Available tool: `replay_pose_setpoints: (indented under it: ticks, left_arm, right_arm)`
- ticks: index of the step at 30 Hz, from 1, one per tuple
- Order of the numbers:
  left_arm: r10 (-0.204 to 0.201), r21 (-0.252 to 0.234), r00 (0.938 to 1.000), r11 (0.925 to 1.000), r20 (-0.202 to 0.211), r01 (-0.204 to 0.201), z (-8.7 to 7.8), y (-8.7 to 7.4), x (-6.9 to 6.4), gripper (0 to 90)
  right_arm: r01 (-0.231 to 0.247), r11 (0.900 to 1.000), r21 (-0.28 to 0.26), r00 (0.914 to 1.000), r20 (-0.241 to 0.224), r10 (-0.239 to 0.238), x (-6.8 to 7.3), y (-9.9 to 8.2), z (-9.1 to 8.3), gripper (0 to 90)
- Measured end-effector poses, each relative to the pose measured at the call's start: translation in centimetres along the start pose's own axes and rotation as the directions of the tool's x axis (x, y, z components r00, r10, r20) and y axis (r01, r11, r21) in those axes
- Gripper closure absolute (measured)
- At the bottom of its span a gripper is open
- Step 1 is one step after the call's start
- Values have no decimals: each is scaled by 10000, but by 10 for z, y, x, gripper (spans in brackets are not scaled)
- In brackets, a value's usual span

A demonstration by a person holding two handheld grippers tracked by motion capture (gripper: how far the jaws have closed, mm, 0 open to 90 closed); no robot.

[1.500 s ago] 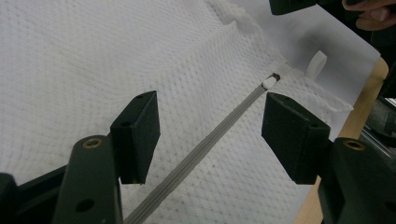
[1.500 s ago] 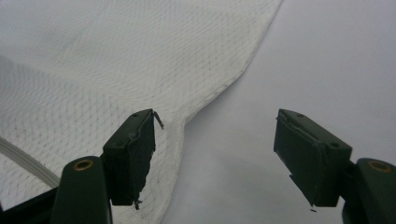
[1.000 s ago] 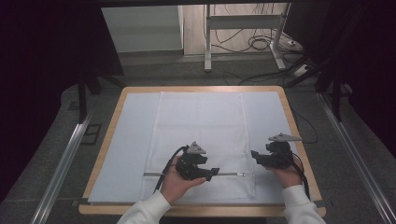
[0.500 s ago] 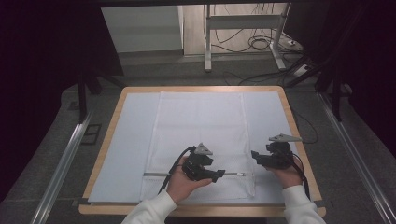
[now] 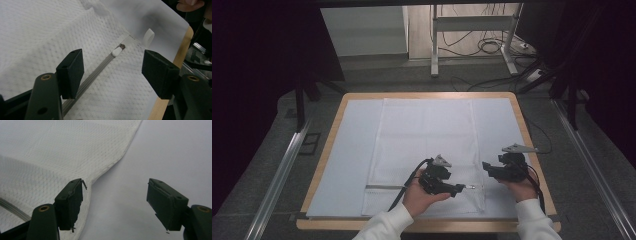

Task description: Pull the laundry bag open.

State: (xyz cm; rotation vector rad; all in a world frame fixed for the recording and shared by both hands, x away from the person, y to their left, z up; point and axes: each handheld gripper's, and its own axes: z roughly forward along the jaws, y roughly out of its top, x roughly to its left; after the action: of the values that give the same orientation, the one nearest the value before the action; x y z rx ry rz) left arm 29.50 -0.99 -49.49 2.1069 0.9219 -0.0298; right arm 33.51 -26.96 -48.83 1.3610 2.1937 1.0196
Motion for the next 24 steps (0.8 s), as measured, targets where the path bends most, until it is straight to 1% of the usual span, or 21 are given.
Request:
replay_pose_setpoints:
  ticks: [3, 5, 7, 13, 15, 19, 24]
  left_arm:
    - [-76, -17, 10000, 10000, 23, 76, 3, 1, -1, 343]
    - [-45, 67, 10000, 10000, 54, 45, 4, 1, 0, 344]
    - [-132, 25, 9998, 9999, 139, 132, 6, 2, -1, 345]
    - [-189, 240, 9995, 9995, 249, 183, 15, 5, -3, 349]
    - [-190, 311, 9994, 9994, 298, 181, 17, 5, -4, 349]
    - [-70, 391, 9994, 9992, 342, 57, 22, 6, -8, 350]
    - [-119, 532, 9987, 9985, 504, 92, 29, 8, -11, 352]
  right_arm:
    - [8, 10000, -49, 10000, 9, -8, 0, 0, 0, 286]
    - [8, 10000, -51, 10000, 24, -8, 0, 0, 0, 286]
    - [17, 10000, -81, 10000, 71, -17, 1, 0, 0, 287]
    - [83, 9998, -178, 9998, 154, -80, 2, 1, -1, 287]
    - [96, 9998, -188, 9998, 156, -93, 2, 1, -1, 287]
    - [62, 9998, -197, 9999, 147, -59, 2, 1, -2, 287]
    - [41, 9998, -206, 9998, 173, -38, 1, 1, -2, 287]
